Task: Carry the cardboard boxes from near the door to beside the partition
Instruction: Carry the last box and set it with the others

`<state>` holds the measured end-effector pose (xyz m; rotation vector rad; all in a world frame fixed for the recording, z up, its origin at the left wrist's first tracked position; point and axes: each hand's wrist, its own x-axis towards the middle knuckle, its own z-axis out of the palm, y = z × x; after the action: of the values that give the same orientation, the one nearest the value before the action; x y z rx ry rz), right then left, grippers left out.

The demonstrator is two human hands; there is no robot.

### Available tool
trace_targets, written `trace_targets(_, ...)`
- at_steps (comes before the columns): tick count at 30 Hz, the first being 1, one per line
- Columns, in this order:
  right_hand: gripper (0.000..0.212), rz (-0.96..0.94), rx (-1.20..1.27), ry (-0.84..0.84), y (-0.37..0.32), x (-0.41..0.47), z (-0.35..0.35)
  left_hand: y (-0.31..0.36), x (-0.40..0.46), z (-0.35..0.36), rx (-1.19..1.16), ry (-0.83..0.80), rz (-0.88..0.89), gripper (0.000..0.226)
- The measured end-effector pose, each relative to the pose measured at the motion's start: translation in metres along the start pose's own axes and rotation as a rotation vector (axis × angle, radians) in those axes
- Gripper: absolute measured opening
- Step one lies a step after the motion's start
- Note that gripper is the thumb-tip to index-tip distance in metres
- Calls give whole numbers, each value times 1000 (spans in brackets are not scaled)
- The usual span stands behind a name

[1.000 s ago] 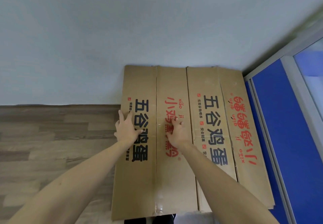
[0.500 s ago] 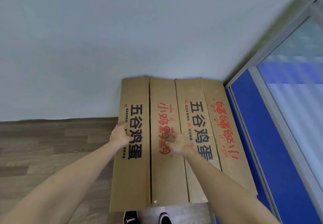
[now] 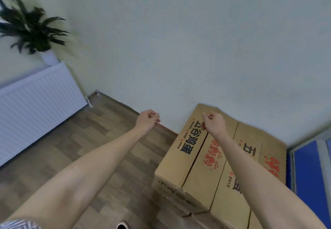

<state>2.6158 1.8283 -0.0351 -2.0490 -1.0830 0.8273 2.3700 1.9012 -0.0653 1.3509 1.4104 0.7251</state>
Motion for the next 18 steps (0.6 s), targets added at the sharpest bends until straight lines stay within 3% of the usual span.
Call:
trace_targets(4, 28, -169, 15, -144, -84, -47, 65, -26, -63, -114, -203, 331, -49, 26)
trace_targets(7, 10, -309, 1, -271, -148, -99, 143, -63, -131, -211, -318, 590, -66, 30)
trace_targets(9, 2, -368, -16, -344, -175, -126, 188, -88, -167, -259, -317, 664, -83, 31)
trace_targets(13, 15, -513, -110, -542, -236, -221, 316, -168, -272, -385, -373, 858, -147, 32)
trace_targets(18, 34, -673, -248, -751, -296, -404, 464, -260, -424, -536, -424, 1060, -217, 26)
